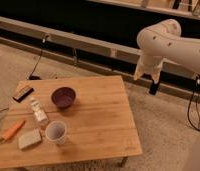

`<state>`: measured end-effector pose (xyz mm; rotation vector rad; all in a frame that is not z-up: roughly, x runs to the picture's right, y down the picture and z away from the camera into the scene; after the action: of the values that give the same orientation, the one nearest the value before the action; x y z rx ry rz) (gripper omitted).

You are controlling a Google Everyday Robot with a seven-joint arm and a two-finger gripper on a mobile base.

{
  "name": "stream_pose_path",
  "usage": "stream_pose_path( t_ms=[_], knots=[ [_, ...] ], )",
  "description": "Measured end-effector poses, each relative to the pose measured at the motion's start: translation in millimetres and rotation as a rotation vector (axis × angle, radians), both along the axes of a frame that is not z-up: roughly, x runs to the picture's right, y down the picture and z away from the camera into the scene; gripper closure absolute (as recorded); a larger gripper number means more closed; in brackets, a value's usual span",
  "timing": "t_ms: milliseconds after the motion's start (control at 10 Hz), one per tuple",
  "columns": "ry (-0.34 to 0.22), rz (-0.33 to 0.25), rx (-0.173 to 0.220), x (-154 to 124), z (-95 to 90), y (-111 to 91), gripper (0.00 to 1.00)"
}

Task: Move the arm in a circular motion

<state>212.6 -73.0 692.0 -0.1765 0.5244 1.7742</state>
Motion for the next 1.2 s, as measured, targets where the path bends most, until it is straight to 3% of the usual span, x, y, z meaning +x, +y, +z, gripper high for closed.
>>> stream_pose_path(
  t_ms=[400, 900, 1200],
  knots=[
    [-0.037, -0.087, -0.024, -67.4, 34.3, -39.7, 0.35],
    [-0.111, -0.206, -0.037, -147.9, 59.6, -66.1, 0.35],
    [-0.12, -0.225, -0.034, -156.9, 61.1, -69.7, 0.35]
  ],
)
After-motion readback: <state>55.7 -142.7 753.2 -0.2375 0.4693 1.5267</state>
